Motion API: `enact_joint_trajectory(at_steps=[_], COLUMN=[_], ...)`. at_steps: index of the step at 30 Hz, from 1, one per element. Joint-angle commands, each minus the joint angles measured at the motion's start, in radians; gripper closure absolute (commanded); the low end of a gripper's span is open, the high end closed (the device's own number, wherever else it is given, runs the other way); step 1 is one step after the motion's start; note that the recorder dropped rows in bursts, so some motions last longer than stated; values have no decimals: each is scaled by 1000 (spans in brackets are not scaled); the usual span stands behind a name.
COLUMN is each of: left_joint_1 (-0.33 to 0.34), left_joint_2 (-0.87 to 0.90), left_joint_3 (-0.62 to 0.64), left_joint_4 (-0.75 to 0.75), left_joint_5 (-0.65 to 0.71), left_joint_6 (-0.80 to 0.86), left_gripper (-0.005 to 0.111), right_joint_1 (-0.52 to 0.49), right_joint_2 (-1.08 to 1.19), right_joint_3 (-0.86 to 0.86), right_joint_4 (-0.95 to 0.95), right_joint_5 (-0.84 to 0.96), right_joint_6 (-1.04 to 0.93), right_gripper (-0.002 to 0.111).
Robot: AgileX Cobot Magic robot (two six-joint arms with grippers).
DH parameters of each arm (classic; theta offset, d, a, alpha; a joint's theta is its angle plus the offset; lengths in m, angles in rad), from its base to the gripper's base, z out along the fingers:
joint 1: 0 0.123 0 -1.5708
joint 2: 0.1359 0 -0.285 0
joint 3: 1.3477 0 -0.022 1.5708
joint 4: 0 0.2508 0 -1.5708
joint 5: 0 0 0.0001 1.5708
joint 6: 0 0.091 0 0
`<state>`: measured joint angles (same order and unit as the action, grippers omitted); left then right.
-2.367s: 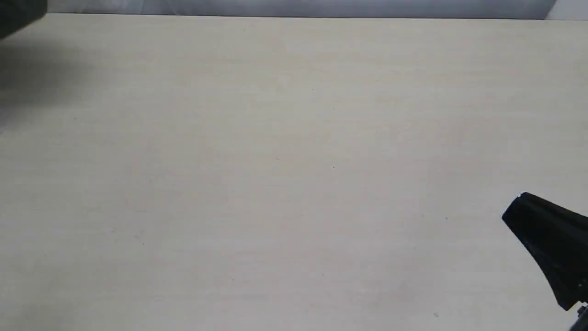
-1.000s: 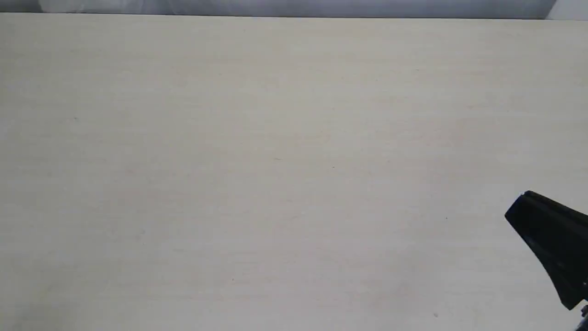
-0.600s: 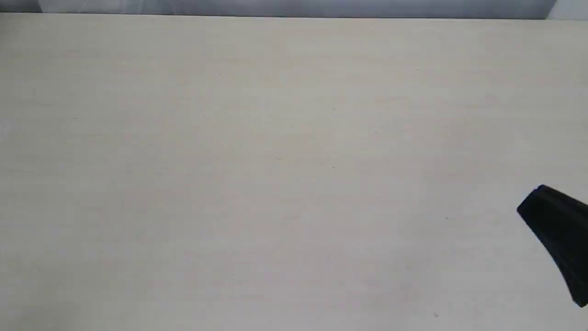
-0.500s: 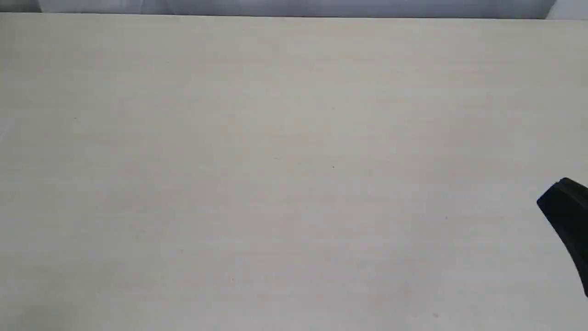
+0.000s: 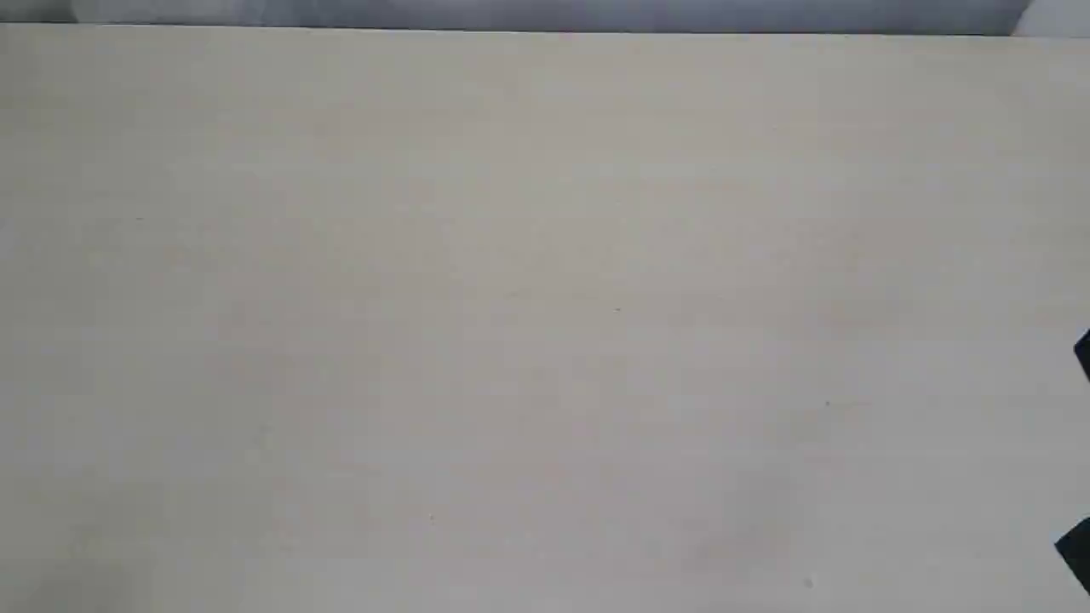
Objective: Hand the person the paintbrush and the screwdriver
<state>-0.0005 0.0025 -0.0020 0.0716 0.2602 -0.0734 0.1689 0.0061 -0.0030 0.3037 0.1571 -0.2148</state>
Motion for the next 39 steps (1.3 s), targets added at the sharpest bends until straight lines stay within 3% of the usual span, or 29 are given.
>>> enact_joint_trajectory(at_steps=[1, 13, 39], left_joint_1=[-7, -7, -7], left_joint_2=[-2, -2, -2], left_joint_3=[2, 2, 2], left_joint_4=[-1, -1, -5], left_joint_5=[-11, -11, -10], left_joint_6=[-2, -2, -2], left_gripper=[107, 107, 107], right_joint_1=[-40, -76, -76], right_joint_2=[-6, -6, -6], right_joint_3=[3, 3, 3], right_joint_4=[-9, -9, -2], right_joint_5=[8, 75, 81], right_joint_6=[-50, -178, -164], right_gripper=[104, 104, 104])
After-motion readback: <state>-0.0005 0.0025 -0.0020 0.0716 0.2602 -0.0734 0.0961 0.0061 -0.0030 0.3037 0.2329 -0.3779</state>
